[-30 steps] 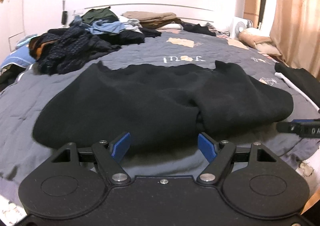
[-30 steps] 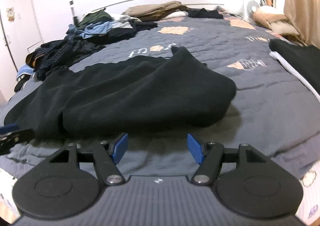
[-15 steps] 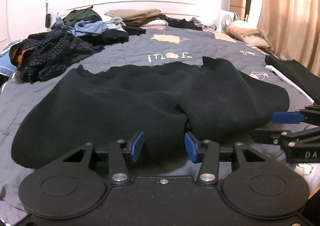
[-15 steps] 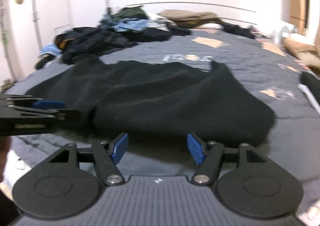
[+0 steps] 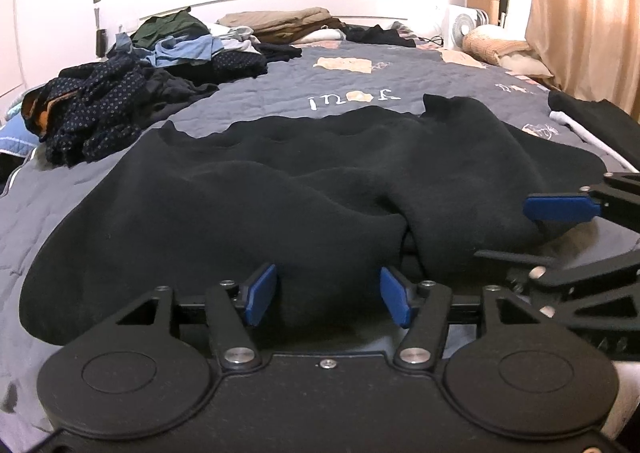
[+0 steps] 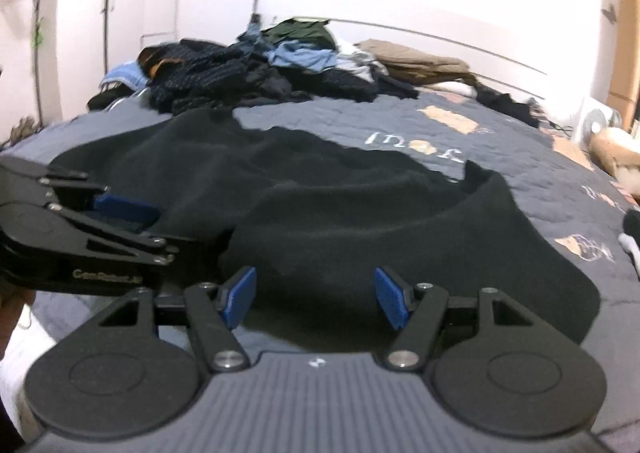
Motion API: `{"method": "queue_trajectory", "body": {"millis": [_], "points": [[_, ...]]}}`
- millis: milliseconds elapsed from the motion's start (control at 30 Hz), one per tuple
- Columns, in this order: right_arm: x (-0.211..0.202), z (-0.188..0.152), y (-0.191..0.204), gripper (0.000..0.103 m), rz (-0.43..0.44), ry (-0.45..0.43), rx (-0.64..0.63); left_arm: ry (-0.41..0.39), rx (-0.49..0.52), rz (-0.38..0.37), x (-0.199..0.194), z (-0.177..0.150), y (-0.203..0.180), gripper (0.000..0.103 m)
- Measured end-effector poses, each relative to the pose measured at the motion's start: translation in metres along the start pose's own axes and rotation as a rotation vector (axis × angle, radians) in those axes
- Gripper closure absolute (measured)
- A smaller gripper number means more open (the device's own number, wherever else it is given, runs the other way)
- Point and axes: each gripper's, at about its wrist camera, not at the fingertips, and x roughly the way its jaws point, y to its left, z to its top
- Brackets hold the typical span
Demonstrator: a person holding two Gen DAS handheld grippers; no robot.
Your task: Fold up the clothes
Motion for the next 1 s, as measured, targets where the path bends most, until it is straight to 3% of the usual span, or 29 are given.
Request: {"method": "queue_trajectory", "body": {"millis": [200,367,533,633,767,1000], "points": [[0.008,-0.002,0.012,0.038,-0.006,0.014,-0.105,0.026,0.047,-0.045,0.005,0.001,0.002,0.047],[0.019,-0.003,0.011,0.038,-0.018,0.039,-0.115,0.053,0.060,-0.087,0.011,-0.001,0.002,0.077],[0.020,-0.005,0.007,0.041,0.003,0.026,-0.122,0.072,0.041,-0.120,0.015,0.001,0.007,0.087],[0.021,-0.006,0.002,0.053,0.010,0.023,-0.100,0.077,0.023,-0.132,0.015,0.002,0.011,0.088],[0.021,-0.006,-0.002,0.078,0.022,0.034,-0.072,0.082,0.003,-0.147,0.014,0.002,0.014,0.090],[0.017,-0.003,-0.008,0.088,0.024,0.033,-0.055,0.081,-0.027,-0.166,0.007,0.006,0.022,0.094]]}}
